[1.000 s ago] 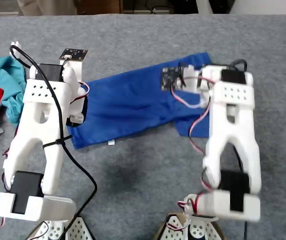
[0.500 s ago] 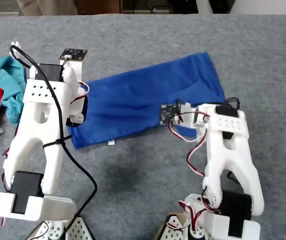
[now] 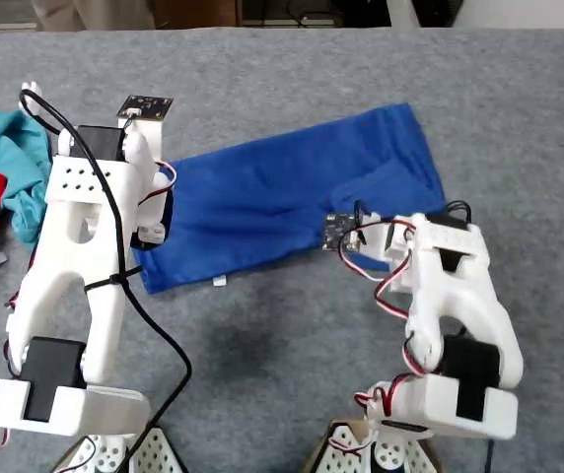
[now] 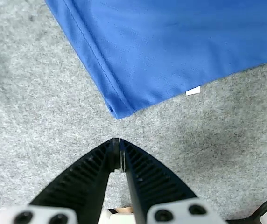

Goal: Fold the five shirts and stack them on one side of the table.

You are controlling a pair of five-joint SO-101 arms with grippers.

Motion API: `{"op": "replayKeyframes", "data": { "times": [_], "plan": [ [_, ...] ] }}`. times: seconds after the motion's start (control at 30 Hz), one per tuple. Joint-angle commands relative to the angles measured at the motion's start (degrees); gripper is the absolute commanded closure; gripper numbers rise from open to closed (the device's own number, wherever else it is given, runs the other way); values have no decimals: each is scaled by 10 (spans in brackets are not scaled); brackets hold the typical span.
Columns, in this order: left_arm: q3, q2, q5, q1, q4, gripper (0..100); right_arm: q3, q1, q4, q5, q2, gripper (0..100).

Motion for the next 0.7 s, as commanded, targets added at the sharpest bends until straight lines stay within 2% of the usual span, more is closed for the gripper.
{"op": "replayKeyframes", "data": {
  "times": [0.0,0.3,0.5,0.67],
  "plan": [
    [-1,-23,-5,-4,2,981,-32,8,-4,-2,21,825],
    [-4,-23,-5,-4,2,981,-57,9,22,-2,36,832],
    [-4,-23,-4,-3,3,981,-57,8,22,-2,36,991],
    [-3,-23,-4,-2,3,981,-58,8,22,-3,33,987]
  ]
}}
